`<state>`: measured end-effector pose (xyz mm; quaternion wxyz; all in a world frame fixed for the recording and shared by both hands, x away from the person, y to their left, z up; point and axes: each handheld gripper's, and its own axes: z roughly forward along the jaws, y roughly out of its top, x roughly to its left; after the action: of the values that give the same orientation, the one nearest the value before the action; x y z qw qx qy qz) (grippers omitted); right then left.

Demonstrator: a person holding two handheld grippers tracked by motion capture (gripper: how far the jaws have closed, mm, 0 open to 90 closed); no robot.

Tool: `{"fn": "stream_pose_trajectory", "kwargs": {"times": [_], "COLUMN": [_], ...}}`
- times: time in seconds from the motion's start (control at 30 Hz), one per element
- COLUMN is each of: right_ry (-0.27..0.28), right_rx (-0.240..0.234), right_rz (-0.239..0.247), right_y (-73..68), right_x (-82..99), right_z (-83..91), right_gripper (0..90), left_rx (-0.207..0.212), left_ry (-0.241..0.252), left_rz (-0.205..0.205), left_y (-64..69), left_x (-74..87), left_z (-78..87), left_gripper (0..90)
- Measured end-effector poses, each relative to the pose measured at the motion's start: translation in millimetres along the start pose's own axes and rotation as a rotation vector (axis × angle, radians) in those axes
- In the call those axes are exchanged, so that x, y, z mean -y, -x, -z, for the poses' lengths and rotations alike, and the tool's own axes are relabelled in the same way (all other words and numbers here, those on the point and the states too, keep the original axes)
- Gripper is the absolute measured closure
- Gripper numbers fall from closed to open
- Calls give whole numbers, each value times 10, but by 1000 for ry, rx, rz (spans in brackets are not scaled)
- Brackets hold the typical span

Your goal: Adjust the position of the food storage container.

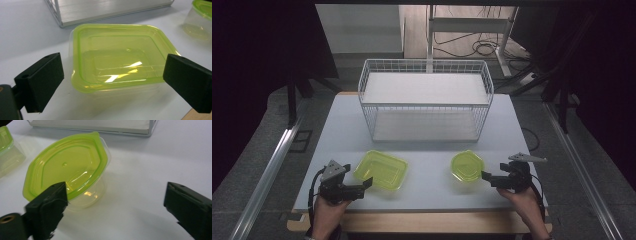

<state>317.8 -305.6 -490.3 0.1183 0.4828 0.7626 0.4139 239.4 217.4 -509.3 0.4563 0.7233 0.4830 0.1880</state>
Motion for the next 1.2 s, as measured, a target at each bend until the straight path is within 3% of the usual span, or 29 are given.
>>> {"fn": "stream_pose_trajectory", "kwargs": {"times": [0.03, 0.13, 0.53, 0.67, 0.77, 0.8, 0.83, 0.9, 0.93, 1.1, 1.2], "right_ry": [-1, 5, 46, 55, 55, 55, 54, 56, 50, 27, 18], "right_rx": [13, 23, -54, -53, -46, -46, -42, -42, -55, -84, -89], "right_rz": [8, 12, 34, 67, 103, 103, 142, 152, 177, 238, 251], "right_y": [-4, -7, -28, -56, -82, -82, -114, -128, -167, -266, -317], "right_x": [-5, -11, -48, -73, -116, -116, -144, -153, -185, -239, -266], "right_z": [9, 21, 90, 114, 157, 157, 178, 184, 186, 124, 89], "right_gripper": [113, 138, 304, 389, 529, 529, 619, 655, 743, 854, 877], "left_rx": [-11, -16, -16, -14, -12, -12, -14, -15, -16, -24, -23], "left_ry": [-1, 2, 27, 26, 34, 34, 31, 29, 29, 32, 33], "left_rz": [-28, -51, -81, -84, -83, -83, -85, -86, -87, -98, -99], "left_y": [23, 41, 37, 42, 40, 40, 39, 41, 42, 51, 54], "left_x": [-7, -8, 10, 13, 14, 14, 15, 16, 17, 15, 15], "left_z": [3, 7, -3, -14, -14, -14, -18, -22, -24, -24, -24], "left_gripper": [37, 43, 39, 38, 38, 38, 37, 37, 37, 37, 37]}}
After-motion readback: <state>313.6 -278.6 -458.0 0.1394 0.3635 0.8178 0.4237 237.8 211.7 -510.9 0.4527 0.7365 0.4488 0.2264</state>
